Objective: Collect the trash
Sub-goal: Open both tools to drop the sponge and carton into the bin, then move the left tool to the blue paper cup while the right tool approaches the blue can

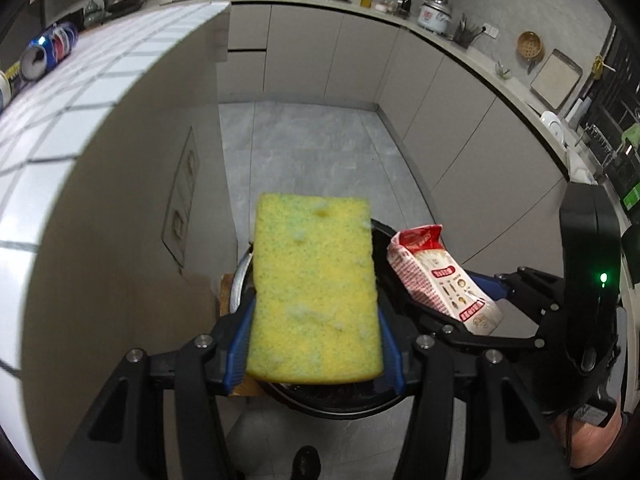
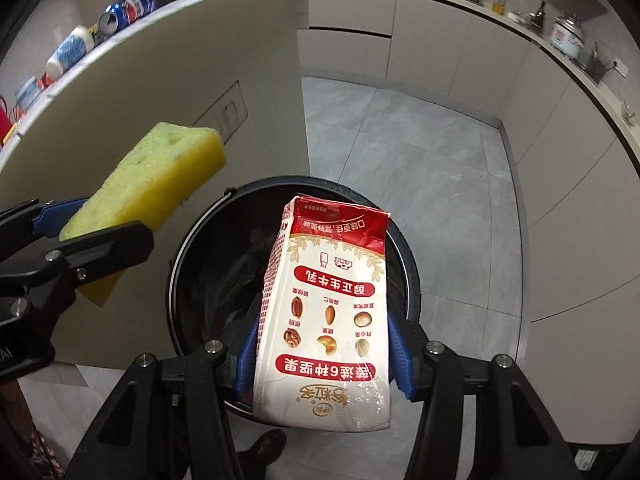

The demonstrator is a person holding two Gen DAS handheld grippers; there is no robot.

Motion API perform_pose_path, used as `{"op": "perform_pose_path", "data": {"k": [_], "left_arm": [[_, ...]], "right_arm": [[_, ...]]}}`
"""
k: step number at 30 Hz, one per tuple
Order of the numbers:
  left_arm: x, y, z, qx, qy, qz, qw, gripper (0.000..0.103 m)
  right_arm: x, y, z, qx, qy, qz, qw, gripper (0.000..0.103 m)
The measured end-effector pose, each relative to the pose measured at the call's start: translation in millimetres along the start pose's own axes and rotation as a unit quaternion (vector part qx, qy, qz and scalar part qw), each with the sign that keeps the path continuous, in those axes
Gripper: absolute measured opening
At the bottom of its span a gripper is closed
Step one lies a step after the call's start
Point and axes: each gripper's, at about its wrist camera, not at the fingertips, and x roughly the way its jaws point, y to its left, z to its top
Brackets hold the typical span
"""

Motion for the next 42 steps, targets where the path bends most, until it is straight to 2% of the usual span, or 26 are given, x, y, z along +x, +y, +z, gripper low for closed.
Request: {"op": "perform_pose_path", "data": {"k": [2,3,4,5,6,8,15,20,27,34,42], "left_arm": [[2,1,1,-0.008,0.007,-0.014,0.9998,0.058],[3,3,2,-0.018,0.011,-0.03,0.9993,0.063],[2,6,4,-0.03,0.015,-0.037,0.9988,0.069],[-1,10,7,-0.043,0.008,-0.025,0.9987,0.083],[-10,15,10,-0.054,-0.014,-0.018,0.9983,0.093],[-20,19,16,-0.055,-0.028,-0.009,0.998,0.095],[-33,11,15,-0.03,-0.031,0.031,0.9986,0.095],[-28,6,19,-0.022,-0.029,0.025,0.999,0.096],[-44,-20,37,0.001,-0.051,0.0,0.9987,0.099],[-75,-22,57,0.008,-0.083,0.005,0.9965,0.1],[-111,14,62,-0.009,-0.117,0.035,0.9925,0.1]], "right_arm": [[4,2,2,-0.007,0.003,0.004,1.0,0.057],[8,4,5,-0.018,0.007,0.008,1.0,0.057],[11,8,7,-0.03,0.006,0.009,0.999,0.062],[16,11,9,-0.045,0.003,0.002,0.999,0.077],[23,13,9,-0.054,0.016,-0.011,0.998,0.101],[29,11,9,-0.052,0.026,0.0,0.998,0.101],[20,-4,11,-0.004,0.026,0.002,1.0,0.101],[8,-19,15,0.04,0.043,-0.011,0.998,0.101],[-23,-55,16,0.114,0.03,-0.049,0.992,0.103],[-58,-62,33,0.124,-0.001,-0.057,0.991,0.103],[-87,-21,74,0.086,-0.045,-0.044,0.994,0.103]]}}
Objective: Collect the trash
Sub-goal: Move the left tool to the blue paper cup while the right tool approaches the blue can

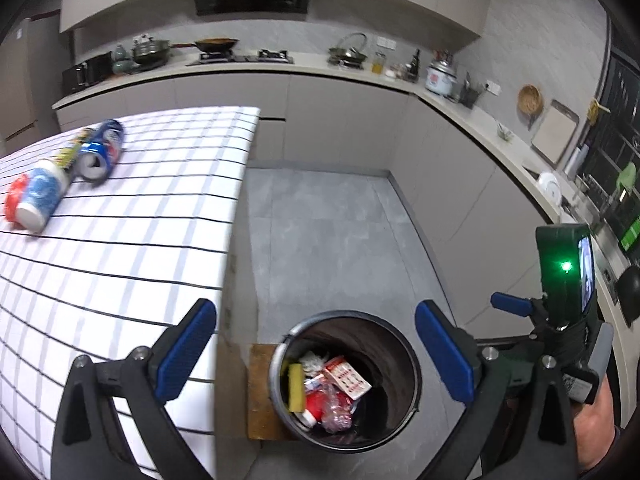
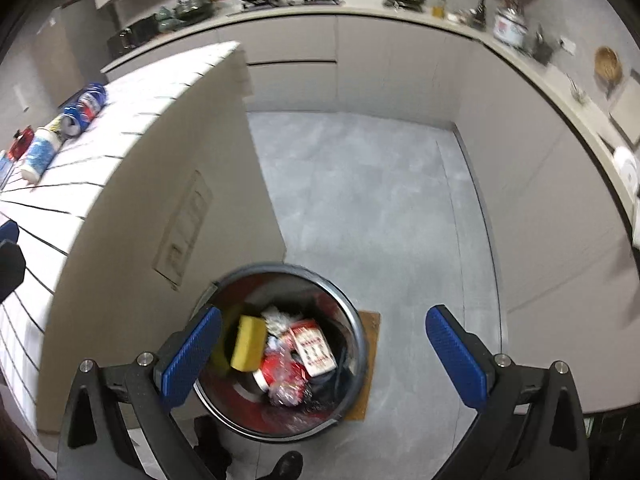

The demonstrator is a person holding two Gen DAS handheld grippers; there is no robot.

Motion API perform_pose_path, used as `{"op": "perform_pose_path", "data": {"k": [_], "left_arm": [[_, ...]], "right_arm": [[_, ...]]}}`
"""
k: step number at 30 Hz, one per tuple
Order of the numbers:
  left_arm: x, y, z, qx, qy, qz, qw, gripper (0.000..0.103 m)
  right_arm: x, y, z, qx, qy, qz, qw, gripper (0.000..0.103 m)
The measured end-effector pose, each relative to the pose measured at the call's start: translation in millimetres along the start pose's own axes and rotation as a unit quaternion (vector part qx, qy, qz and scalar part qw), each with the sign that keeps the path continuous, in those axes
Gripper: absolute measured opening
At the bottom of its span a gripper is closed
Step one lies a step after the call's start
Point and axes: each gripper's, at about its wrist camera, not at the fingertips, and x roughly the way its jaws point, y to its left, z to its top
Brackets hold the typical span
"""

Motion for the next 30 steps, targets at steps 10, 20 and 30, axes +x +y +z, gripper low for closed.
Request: {"op": "perform_pose_path", "data": {"k": [10,20,30], "left_arm": [[-41,96,-1,-0.054,-0.028,0.072,0.9955,0.1],[-54,215,3,-0.105,-0.042,0.115,0.9868,0.1],[-44,316,23,-0.125,-0.042,0.125,0.9834,0.1]], "right_arm": [[-19,89,39,-0.049,-0.04,0.043,0.997,0.103],[-16,186,69,-0.075,-0.053,0.061,0.994,0.103],[-8,271,113,-0.077,-0.073,0.071,0.992,0.103]]}}
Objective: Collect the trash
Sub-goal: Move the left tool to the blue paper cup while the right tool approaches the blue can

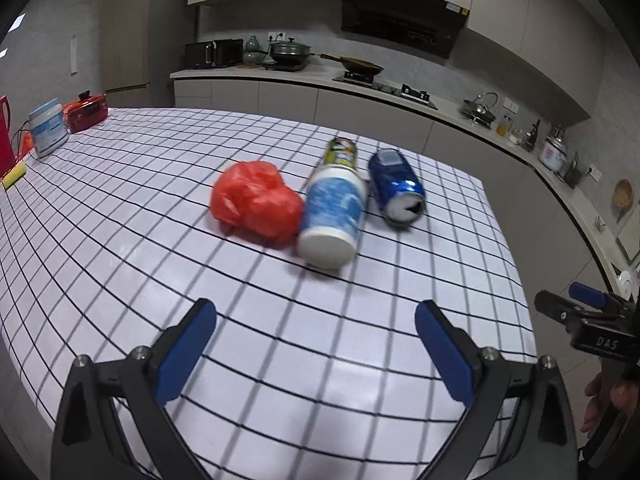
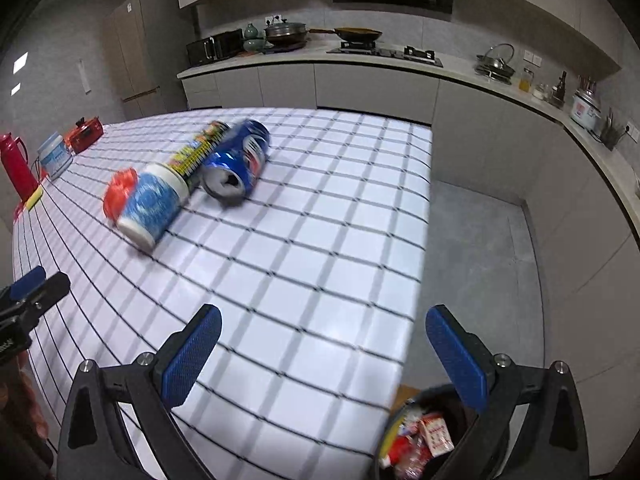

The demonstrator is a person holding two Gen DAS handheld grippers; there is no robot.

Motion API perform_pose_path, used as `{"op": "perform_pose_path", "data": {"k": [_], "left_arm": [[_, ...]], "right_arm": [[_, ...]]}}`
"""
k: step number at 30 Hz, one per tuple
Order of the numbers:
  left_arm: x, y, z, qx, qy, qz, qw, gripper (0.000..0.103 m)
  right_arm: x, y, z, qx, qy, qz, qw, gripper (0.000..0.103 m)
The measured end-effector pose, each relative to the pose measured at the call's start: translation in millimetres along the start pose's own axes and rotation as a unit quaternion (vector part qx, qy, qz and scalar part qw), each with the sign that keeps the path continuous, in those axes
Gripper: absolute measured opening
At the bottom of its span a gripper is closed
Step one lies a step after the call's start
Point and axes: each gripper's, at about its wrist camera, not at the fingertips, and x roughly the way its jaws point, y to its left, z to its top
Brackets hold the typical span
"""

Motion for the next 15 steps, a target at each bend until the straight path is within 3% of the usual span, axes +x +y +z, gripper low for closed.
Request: {"op": "perform_pose_path", "data": {"k": [5,11,15], "left_arm": [[20,29,16,-0.007,0.012,-0.006,0.9999,0.1],[44,17,30,0.014,0.018,-0.048,0.9986,0.099],[65,1,38,0.031,0.028,-0.075,0.9963,0.093]], "right_arm": [[13,26,23,0.002,-0.008,-0.001,1.0,0.103],[33,46,39,0.007,-0.005,-0.01,1.0,0.103],[42,42,45,0.017,0.0,-0.022,1.0,0.103]]}}
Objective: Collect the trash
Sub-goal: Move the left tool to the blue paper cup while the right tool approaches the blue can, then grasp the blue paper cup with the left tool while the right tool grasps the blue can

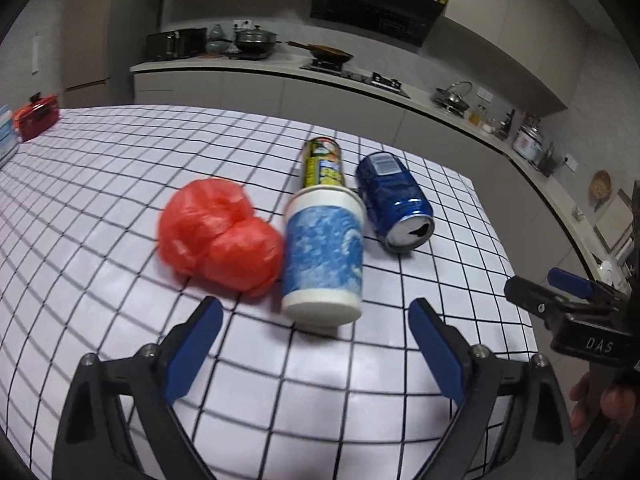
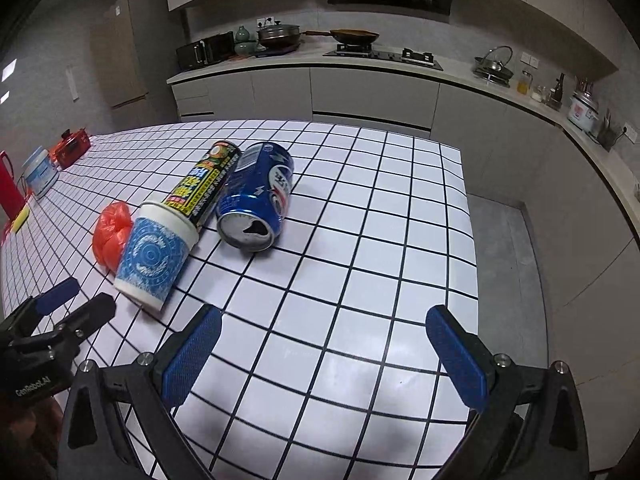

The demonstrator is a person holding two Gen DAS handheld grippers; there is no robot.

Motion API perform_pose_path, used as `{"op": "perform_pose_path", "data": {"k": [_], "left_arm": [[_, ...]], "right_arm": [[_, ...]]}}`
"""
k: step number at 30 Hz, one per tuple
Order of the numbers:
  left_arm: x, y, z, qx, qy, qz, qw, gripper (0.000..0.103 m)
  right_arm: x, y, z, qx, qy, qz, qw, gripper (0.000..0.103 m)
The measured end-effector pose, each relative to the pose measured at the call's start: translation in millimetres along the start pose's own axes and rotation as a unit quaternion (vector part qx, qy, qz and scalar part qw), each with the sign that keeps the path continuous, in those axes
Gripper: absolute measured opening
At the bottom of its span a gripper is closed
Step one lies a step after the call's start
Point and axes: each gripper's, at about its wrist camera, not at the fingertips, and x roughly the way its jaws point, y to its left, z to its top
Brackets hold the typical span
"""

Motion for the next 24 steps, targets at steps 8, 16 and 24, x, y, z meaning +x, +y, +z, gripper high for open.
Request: {"op": "perform_pose_path", "data": {"k": [8,16,24], "left_arm": [[46,5,15,0.007,0.026,-0.009,0.9996,0.06],[44,31,25,0.006,0.015,-0.006,0.9998,0.059],[42,35,24,0.009,0.016,-0.006,0.9998,0.059]], "right_arm": [[24,-4,18,0.018,0.004,-0.007,1.0,0.103],[48,19,38,0.018,0.001,0.014,1.0,0.103],[89,46,76,0.032,0.002,0.041,0.999,0.103]]}}
